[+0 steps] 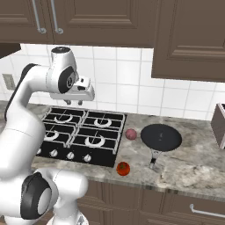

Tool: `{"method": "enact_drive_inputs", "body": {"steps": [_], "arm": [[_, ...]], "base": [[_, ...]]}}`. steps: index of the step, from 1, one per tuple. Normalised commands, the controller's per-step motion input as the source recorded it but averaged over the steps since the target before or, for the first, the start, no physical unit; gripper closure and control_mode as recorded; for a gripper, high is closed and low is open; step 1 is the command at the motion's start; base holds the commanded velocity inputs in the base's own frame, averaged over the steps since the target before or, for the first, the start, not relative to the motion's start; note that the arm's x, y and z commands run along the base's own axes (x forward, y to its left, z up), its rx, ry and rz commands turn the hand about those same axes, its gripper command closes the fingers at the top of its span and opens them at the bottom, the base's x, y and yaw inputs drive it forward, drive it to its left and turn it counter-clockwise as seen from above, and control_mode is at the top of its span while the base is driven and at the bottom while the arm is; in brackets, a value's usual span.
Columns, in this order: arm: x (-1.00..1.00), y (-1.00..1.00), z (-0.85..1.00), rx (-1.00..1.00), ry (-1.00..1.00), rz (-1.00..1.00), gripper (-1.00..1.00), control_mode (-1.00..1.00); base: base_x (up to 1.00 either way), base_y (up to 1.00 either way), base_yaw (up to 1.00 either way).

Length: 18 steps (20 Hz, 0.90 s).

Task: Place the pan on the rear left burner on the stove. Then place the tomato and the onion in the pan and turn on the rear left burner.

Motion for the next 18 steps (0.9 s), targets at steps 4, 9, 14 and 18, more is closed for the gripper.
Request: {"method": "enact_drive_inputs", "body": {"steps": [4,9,14,18], "arm": [[-0.04,-0.02,0.0,0.0,0.0,0.0,-1.0,-1.0],[-0.09,-0.24,0.0,0.0,0.0,0.0,-1.0,-1.0],[-0.1,-0.41,-0.06,0.01,0.0,-0.01,-1.0,-1.0],[0.0,-0.37,-0.16,0.02,0.01,-0.03,-1.0,-1.0]], "base": [[0.0,0.0,0.0],[0.0,0.0,0.0],[0.0,0.0,0.0],[0.0,0.0,0.0]]}}
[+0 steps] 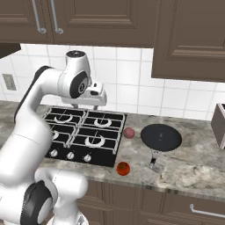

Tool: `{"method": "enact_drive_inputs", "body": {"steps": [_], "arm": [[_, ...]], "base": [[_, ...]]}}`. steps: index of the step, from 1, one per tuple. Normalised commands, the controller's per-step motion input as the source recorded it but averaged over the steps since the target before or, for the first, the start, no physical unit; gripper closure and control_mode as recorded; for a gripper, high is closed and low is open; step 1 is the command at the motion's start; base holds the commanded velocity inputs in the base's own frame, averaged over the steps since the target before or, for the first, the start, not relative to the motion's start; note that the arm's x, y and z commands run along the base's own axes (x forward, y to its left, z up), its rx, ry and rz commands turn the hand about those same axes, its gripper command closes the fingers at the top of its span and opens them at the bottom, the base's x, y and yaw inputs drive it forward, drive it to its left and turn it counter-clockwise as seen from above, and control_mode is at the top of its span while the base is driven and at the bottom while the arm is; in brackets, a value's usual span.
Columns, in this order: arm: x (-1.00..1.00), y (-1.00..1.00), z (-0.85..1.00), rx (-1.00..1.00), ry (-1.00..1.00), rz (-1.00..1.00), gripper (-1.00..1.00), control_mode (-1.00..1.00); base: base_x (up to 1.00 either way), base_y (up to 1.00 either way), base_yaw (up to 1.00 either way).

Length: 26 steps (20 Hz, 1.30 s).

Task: Place the pan on the rear left burner on the stove. Then place the tomato and the onion in the pan and turn on the rear left burner.

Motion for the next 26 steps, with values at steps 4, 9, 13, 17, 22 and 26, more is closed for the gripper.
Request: {"method": "enact_drive_inputs", "body": {"steps": [4,9,13,17,22,26], "arm": [[0.0,-0.4,-0.17,0.03,0.0,-0.05,-1.0,-1.0],[-0.04,-0.41,-0.22,0.01,0.0,-0.09,-1.0,-1.0],[-0.11,-0.43,-0.33,0.0,0.02,-0.11,-1.0,-1.0],[-0.16,-0.54,-0.4,0.0,0.0,-0.11,-1.0,-1.0],[-0.1,-0.6,-0.42,0.0,0.0,-0.09,-1.0,-1.0],[-0.02,-0.58,-0.36,0.0,0.01,-0.08,-1.0,-1.0]], "base": [[0.0,0.0,0.0],[0.0,0.0,0.0],[0.0,0.0,0.0],[0.0,0.0,0.0],[0.0,0.0,0.0],[0.0,0.0,0.0]]}}
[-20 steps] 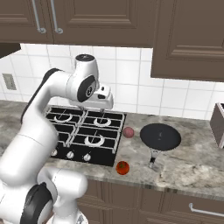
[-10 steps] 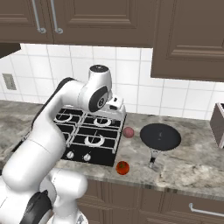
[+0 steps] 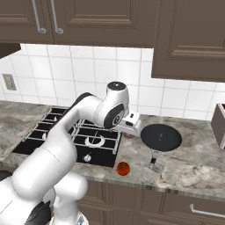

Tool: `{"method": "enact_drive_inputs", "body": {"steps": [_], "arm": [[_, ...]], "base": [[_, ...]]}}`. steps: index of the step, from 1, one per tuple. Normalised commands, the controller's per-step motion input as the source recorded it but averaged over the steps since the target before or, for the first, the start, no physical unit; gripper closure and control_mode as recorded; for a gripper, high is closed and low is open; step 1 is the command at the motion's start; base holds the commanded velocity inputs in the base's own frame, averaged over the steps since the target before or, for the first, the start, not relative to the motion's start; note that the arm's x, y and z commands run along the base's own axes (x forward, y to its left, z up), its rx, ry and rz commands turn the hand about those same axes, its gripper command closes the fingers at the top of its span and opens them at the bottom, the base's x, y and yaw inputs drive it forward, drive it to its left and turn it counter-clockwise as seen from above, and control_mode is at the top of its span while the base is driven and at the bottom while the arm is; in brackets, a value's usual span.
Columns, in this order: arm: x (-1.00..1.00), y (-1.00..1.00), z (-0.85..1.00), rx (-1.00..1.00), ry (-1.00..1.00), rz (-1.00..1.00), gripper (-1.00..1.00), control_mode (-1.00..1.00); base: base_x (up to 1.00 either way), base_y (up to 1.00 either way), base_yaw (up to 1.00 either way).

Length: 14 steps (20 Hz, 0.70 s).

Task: Place the pan on the rear left burner on the stove. Then place the tomato and the onion in the pan and turn on the rear left burner.

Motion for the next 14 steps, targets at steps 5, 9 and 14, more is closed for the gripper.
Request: {"method": "enact_drive_inputs", "body": {"steps": [5,9,14], "arm": [[0.0,-0.48,-0.25,0.0,0.04,-0.08,-1.0,-1.0],[0.0,-0.44,-0.17,0.0,0.06,-0.08,-1.0,-1.0],[0.0,-0.45,-0.19,0.0,0.05,-0.07,-1.0,-1.0]], "base": [[0.0,0.0,0.0],[0.0,0.0,0.0],[0.0,0.0,0.0]]}}
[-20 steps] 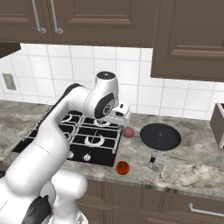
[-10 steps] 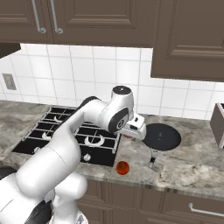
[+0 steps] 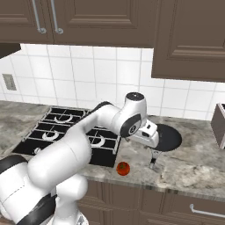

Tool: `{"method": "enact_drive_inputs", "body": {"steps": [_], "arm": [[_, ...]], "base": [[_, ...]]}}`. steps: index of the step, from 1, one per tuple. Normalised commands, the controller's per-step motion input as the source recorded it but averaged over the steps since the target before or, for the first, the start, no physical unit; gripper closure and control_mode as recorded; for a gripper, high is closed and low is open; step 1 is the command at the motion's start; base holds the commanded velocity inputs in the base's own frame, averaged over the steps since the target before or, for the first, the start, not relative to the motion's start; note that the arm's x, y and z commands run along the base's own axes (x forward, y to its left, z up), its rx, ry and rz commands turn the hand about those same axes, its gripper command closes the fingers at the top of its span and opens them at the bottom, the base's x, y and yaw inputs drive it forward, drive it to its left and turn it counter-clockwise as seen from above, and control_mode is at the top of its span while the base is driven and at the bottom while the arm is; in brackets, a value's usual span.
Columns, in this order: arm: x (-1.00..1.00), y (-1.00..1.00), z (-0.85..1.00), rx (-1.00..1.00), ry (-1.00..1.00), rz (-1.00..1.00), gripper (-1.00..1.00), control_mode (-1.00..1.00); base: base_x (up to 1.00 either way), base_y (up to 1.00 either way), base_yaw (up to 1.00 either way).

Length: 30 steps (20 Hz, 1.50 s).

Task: Place the pan on the rear left burner on the stove. Then place the tomato and the onion in the pan and turn on the rear left burner.

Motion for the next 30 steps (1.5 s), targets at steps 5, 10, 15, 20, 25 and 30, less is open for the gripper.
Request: {"method": "enact_drive_inputs", "body": {"steps": [5,10,15,20,25,30], "arm": [[0.0,-0.43,-0.24,0.0,0.03,-0.02,-1.0,-1.0],[0.0,-0.35,-0.27,0.0,0.0,0.0,-1.0,-1.0],[0.0,-0.27,-0.29,0.0,0.0,0.0,-1.0,-1.0],[0.04,-0.07,-0.28,0.0,0.0,0.0,-1.0,-1.0],[0.15,-0.01,-0.19,0.0,0.01,0.0,-1.0,-1.0],[0.22,0.0,-0.17,0.0,0.01,0.0,-1.0,-1.0]], "base": [[0.0,0.0,0.0],[0.0,0.0,0.0],[0.0,0.0,0.0],[0.0,0.0,0.0],[0.0,0.0,0.0],[0.0,0.0,0.0]]}}
